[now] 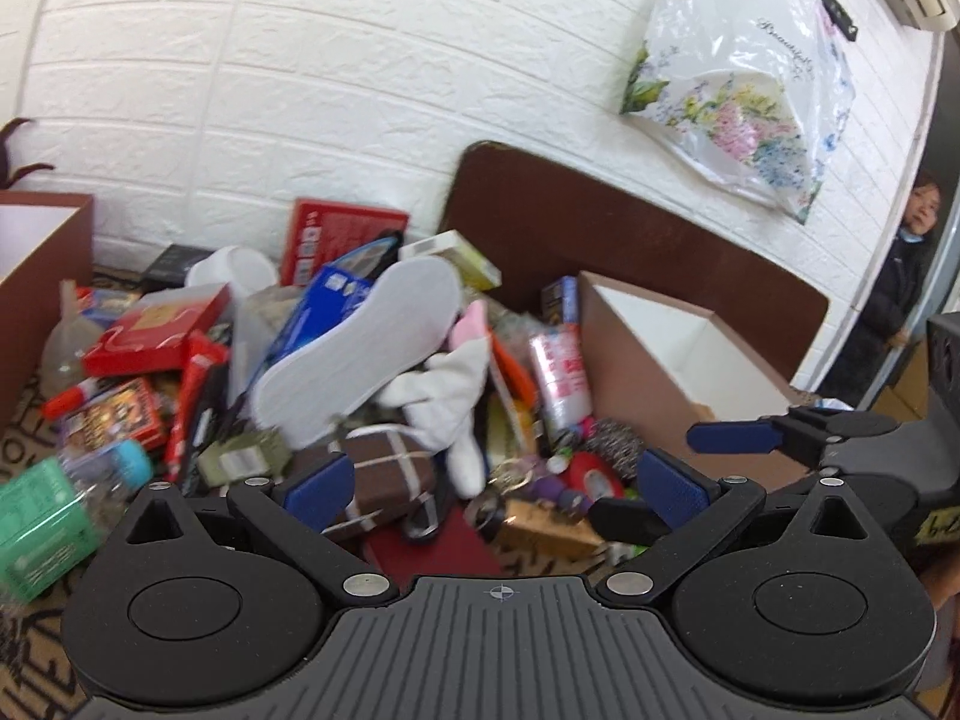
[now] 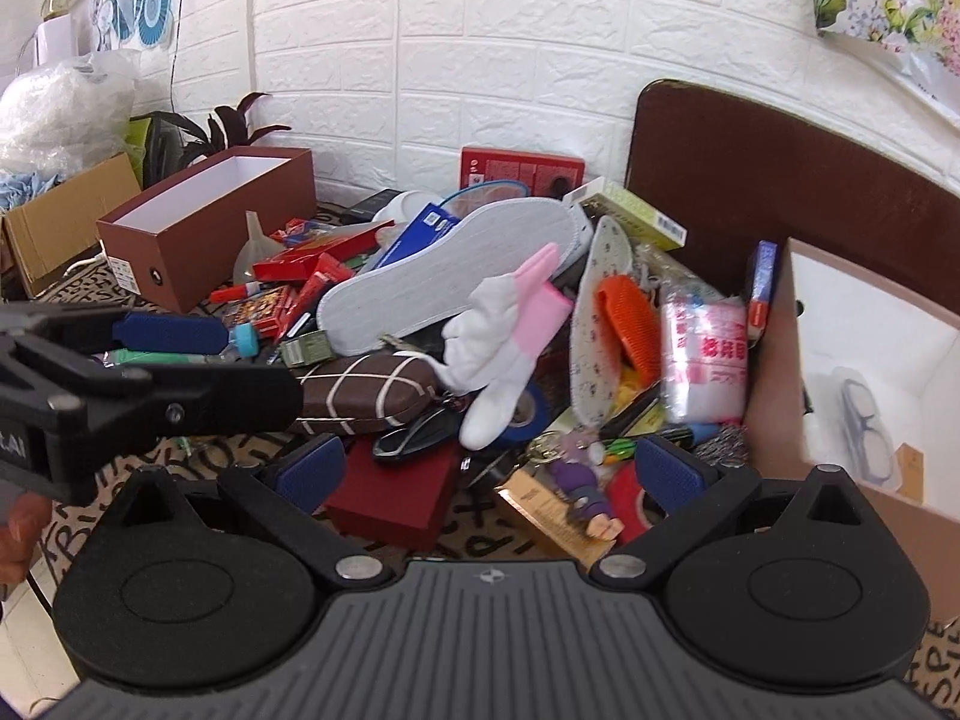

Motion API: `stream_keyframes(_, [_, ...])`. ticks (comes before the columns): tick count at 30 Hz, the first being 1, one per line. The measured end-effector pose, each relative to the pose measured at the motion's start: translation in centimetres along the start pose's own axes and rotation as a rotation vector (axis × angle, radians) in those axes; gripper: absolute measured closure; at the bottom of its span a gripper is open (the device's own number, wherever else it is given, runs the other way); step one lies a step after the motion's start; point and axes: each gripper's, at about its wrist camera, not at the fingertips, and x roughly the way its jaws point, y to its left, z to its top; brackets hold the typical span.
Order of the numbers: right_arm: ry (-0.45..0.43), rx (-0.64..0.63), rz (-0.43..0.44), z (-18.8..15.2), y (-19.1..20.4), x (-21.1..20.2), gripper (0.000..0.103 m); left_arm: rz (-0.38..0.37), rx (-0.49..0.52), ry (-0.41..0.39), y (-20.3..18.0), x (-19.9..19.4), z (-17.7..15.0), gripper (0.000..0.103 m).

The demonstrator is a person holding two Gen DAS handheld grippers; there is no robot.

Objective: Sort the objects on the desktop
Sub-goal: 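Withdraw both open tools from the box back to the pile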

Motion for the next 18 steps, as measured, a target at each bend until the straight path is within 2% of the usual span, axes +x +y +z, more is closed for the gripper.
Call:
stream_keyframes(9, [0.046, 0.008, 0.014, -1.5, 2.5, 1.6, 0.000, 0.083, -0.100, 0.030, 4.2, -0.5, -2.9, 0.000])
stream_keyframes(18, [0.069, 0.019, 0.000, -2.2, 3.2, 2.8, 0.000, 0.122, -0.123, 0.035, 6.2, -0.4, -3.9, 0.000])
